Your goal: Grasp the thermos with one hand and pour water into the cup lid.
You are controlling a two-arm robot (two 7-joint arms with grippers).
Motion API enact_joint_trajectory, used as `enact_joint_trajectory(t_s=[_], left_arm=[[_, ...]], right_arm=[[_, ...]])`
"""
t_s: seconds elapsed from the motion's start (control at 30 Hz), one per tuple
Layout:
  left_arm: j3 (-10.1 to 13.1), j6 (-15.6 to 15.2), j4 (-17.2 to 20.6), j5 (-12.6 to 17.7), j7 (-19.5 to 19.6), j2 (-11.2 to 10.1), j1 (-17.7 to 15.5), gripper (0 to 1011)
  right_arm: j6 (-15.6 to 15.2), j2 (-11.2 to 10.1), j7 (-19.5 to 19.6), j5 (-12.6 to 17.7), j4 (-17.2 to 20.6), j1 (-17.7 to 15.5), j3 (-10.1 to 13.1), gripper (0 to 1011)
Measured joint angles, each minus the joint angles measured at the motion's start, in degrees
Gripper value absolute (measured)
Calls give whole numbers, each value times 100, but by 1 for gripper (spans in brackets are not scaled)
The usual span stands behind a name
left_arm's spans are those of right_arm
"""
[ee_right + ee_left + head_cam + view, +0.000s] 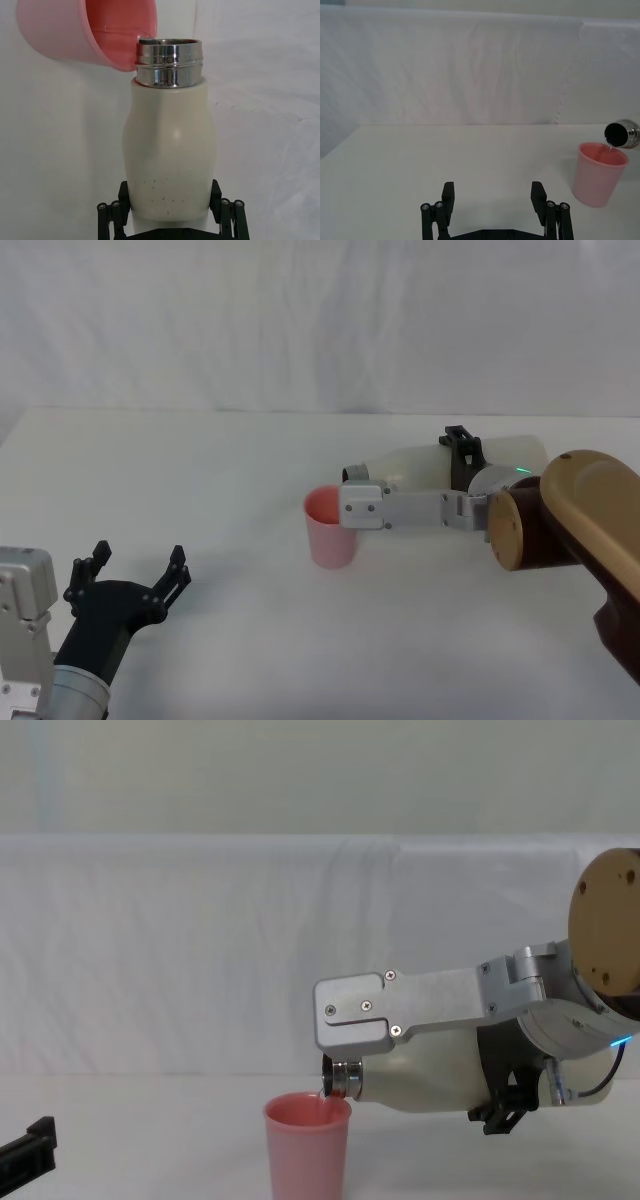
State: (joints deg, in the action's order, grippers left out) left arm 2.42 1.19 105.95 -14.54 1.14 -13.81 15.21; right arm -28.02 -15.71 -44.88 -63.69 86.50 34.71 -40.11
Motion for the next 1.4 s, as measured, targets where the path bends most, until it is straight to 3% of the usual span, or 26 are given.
enact_joint_trajectory(t_s=[1.4], left_arm=[[0,0,0,0,0,0,0,1001]], right_arm=[[35,3,-55,-84,22,-22,31,947]])
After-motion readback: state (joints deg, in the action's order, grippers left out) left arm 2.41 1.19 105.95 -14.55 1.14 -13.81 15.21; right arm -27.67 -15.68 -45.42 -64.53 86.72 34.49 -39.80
